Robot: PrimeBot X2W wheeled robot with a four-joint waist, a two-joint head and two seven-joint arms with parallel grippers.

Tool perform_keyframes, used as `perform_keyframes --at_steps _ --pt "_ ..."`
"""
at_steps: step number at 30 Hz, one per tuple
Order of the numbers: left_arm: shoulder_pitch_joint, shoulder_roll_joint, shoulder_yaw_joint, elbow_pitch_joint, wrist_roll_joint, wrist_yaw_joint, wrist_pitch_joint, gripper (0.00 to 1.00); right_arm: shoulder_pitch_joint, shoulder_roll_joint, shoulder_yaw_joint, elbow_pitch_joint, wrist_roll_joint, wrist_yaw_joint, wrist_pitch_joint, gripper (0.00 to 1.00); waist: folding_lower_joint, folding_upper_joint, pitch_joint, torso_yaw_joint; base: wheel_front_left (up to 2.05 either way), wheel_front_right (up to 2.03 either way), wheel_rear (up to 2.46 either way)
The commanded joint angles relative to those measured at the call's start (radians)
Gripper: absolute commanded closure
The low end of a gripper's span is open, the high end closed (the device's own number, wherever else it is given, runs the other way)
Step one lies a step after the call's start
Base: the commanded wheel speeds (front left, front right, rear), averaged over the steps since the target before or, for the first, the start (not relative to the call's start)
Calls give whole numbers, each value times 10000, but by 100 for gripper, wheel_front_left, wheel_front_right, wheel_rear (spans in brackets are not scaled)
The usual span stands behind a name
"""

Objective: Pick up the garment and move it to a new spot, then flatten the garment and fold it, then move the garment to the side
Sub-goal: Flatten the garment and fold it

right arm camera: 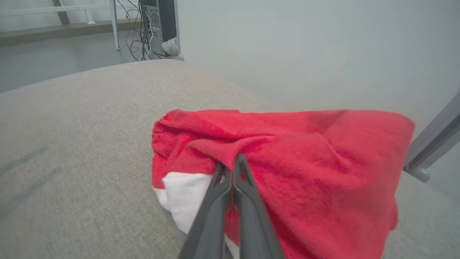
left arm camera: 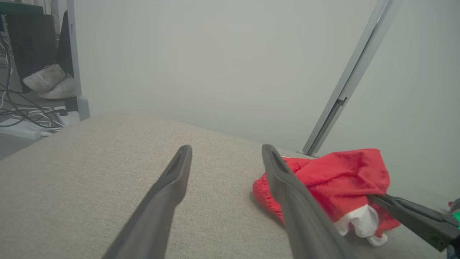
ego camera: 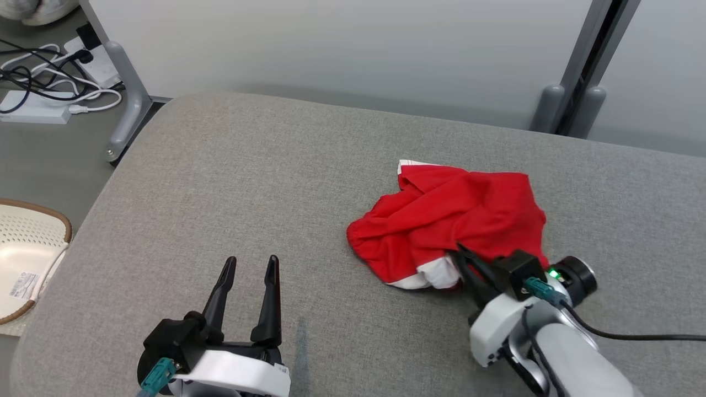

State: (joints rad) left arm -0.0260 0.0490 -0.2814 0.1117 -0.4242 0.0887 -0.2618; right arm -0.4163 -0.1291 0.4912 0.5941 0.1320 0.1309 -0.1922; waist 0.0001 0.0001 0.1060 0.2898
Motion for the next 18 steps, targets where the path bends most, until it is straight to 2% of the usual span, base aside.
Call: perform_keyframes --at_steps 1,5,7,10,15,18 --pt "-21 38 34 35 43 -2 -38 0 -310 91 323 -257 412 -3 -105 100 -1 -1 -85 -53 0 0 0" --pt "34 36 57 50 93 -11 -38 0 -858 215 1100 -1082 1450 -3 -155 100 -1 -1 -260 -124 0 0 0" --pt "42 39 104 22 85 4 -38 0 -1012 257 1199 -1388 1796 -3 -155 100 -1 -1 -303 -142 0 0 0" --pt "112 35 206 10 105 16 -38 0 -1383 342 1274 -2410 3008 -3 -125 100 -1 -1 -418 -182 0 0 0" --pt "159 36 295 4 208 -36 -38 0 -1351 401 44 -3908 5177 -1 66 100 -1 -1 -541 -232 0 0 0" --pt "226 34 315 -1 219 -59 -36 0 -890 199 -925 -4296 5947 -1 301 100 -1 -1 -553 -271 0 0 0"
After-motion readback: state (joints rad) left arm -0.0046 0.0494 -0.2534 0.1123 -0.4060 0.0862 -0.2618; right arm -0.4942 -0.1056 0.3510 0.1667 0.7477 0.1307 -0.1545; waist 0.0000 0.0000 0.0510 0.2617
